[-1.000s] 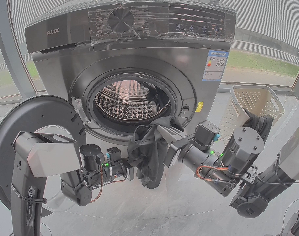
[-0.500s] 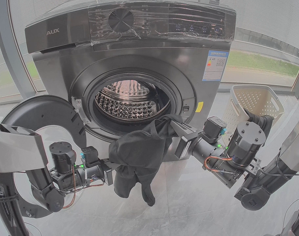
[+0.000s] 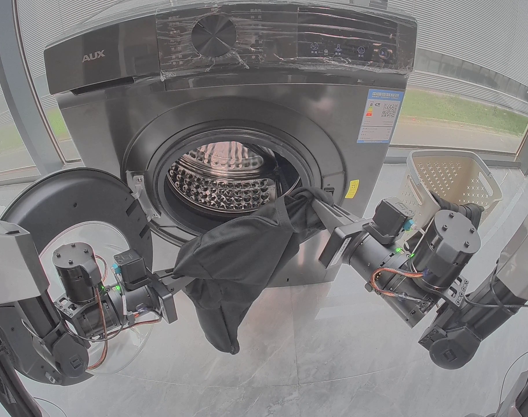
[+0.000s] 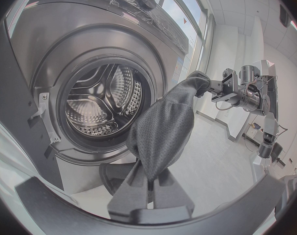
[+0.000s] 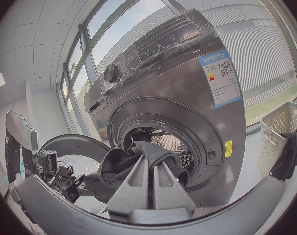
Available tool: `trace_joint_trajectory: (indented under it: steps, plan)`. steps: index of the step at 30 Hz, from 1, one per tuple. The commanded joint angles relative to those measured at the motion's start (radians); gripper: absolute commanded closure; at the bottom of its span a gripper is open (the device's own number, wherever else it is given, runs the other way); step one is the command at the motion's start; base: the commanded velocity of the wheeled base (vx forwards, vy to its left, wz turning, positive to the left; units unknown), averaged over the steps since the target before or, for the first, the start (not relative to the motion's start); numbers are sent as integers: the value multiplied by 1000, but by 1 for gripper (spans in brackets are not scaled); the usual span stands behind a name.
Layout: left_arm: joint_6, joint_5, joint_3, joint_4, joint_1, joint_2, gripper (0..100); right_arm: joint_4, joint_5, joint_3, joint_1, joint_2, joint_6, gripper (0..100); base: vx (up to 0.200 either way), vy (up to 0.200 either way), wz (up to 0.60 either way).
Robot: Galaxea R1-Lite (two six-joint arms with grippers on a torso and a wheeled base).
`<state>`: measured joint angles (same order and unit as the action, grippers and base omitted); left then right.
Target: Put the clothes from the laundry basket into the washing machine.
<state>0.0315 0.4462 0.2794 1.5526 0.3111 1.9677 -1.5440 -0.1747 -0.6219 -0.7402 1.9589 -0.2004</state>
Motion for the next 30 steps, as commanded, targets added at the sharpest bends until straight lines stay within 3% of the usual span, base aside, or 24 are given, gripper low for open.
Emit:
trace_joint_trajectory:
  steps: [1, 6, 7, 30]
  plan:
    - [-7, 0, 7, 9, 3, -12, 100, -2, 0, 5, -1, -11, -2, 100, 0, 0, 0]
    - [-5, 3, 12, 8, 14, -13, 100, -4, 9, 47, -1, -23, -8, 100, 0, 0, 0]
    - [-4, 3, 15, 8, 14, -12, 0, -4, 7, 51, -1, -26, -14, 100, 0, 0, 0]
    - [-21, -6, 35, 9, 11, 59, 0, -4, -3, 60, -30, -58, -28, 100, 0, 0, 0]
